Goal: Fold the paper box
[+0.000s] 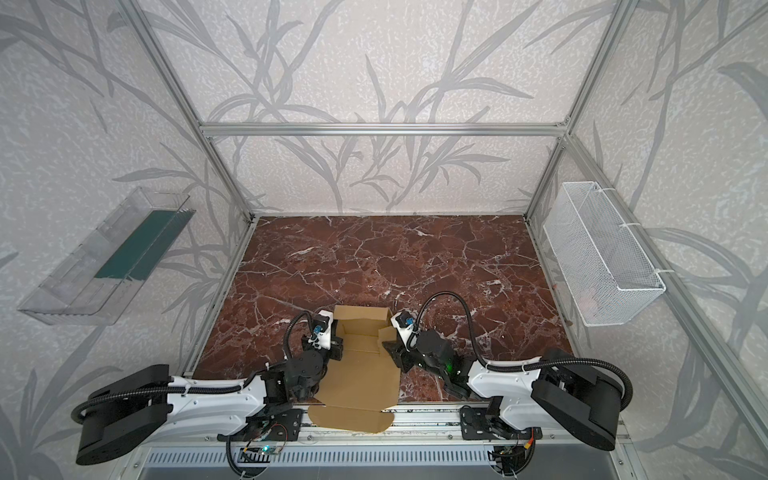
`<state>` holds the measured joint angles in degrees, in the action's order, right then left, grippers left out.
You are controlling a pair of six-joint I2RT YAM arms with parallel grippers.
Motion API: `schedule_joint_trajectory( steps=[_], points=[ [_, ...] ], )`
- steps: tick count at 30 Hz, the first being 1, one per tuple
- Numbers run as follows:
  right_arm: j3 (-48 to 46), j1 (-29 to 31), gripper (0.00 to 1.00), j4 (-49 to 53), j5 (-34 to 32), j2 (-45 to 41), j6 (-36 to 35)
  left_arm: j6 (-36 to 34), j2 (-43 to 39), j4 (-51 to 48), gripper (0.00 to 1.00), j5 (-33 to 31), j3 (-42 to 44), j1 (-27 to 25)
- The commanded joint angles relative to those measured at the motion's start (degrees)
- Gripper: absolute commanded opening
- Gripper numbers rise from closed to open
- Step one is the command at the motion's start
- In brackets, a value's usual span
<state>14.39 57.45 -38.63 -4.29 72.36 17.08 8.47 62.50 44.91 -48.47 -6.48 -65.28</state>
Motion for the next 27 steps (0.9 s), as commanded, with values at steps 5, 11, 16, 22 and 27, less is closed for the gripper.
schedule_joint_trajectory(
  steps=[5,11,16,22,27],
  points=[
    [2.90,0.47,0.41,2.33,-8.54,0.90,1.17,-1.84,1.31,2.56,0.00,-1.84,1.38,-1.86],
    [4.22,0.73,0.37,3.37,-11.66,1.03,1.29,-2.39,4.08,4.97,0.00,-3.59,0.83,-3.16],
    [4.19,2.61,0.34,1.52,-13.44,1.35,1.04,-3.81,6.49,7.54,0.00,-5.24,-0.24,-4.75],
    [4.06,3.49,0.31,-0.30,-14.65,1.69,0.94,-3.89,8.45,9.22,0.00,-6.11,-1.47,-6.02],
    [4.24,3.60,0.30,-3.25,-15.70,2.98,0.63,-4.95,10.35,10.92,0.00,-6.93,-2.44,-7.56]
  ],
)
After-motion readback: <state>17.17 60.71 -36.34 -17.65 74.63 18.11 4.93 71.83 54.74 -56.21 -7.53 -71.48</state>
